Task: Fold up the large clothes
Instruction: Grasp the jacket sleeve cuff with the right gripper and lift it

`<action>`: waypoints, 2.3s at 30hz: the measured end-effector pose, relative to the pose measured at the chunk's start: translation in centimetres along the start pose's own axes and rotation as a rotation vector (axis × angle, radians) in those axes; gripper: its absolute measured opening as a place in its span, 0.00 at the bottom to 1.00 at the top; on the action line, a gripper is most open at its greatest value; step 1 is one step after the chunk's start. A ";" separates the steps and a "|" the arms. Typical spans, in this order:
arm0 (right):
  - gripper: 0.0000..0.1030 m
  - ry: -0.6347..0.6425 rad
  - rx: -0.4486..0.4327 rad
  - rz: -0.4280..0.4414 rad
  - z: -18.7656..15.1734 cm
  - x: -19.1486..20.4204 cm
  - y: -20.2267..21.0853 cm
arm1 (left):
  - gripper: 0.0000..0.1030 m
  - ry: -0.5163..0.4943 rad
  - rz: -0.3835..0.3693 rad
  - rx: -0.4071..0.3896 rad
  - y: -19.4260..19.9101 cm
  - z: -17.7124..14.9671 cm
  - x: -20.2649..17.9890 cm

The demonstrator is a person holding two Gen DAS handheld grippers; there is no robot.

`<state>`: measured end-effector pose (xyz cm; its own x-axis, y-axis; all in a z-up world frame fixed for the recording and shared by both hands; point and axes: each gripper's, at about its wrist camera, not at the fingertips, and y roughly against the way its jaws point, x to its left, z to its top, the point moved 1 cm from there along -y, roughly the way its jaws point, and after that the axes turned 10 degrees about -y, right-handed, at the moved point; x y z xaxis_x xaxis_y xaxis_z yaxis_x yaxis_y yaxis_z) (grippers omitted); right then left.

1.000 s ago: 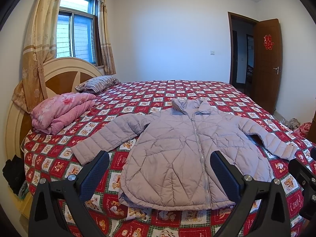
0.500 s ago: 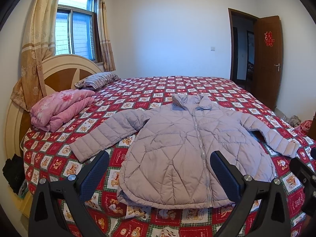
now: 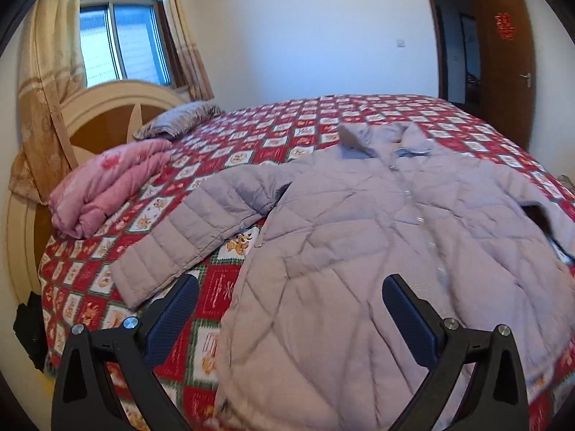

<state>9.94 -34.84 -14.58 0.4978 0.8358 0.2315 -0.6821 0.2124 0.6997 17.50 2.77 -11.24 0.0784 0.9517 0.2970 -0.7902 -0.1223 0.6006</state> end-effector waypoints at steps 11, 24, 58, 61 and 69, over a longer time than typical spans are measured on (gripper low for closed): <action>1.00 -0.138 0.020 -0.190 5.6 -7.5 -6.2 | 0.99 0.030 0.084 0.046 -11.2 4.8 1.8; 0.76 -0.166 0.070 -0.275 6.7 -9.9 -10.9 | 0.99 -0.005 0.105 0.164 -19.0 3.0 -1.2; 0.10 0.228 -0.171 -0.104 15.1 10.0 -9.8 | 0.99 0.002 0.074 0.180 -20.7 7.6 3.5; 0.10 0.274 -0.171 -0.062 14.5 13.5 -10.7 | 0.99 0.011 0.048 0.164 -20.7 7.8 3.4; 0.10 0.400 -0.146 0.067 10.3 23.4 -13.4 | 0.99 -0.006 0.009 0.149 -21.0 7.3 3.0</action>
<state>36.24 -23.33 -11.62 0.2226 0.9745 -0.0276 -0.7887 0.1967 0.5824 38.74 6.17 -17.53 0.0762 0.9486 0.3072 -0.6917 -0.1716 0.7015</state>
